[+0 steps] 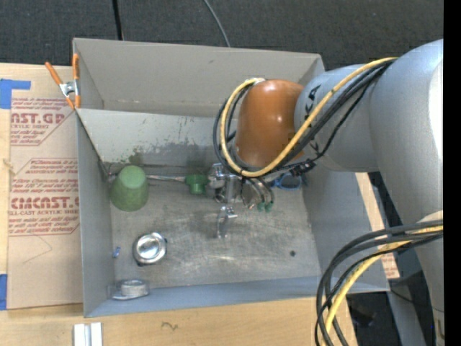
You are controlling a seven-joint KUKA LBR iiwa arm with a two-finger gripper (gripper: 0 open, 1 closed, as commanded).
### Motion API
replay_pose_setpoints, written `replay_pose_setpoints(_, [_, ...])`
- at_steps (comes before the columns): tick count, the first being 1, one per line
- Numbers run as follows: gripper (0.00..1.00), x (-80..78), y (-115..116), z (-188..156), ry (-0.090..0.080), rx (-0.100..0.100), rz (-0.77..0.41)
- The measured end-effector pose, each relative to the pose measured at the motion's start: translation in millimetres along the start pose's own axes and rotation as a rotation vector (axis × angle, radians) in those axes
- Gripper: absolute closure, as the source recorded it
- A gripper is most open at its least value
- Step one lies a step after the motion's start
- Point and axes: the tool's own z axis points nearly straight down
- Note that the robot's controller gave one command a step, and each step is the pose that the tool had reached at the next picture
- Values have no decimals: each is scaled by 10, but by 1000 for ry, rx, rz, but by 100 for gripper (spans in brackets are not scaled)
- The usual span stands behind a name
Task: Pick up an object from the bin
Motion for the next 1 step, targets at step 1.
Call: replay_pose_setpoints(1, [0, -119, 101, -351, -8, 0, -166])
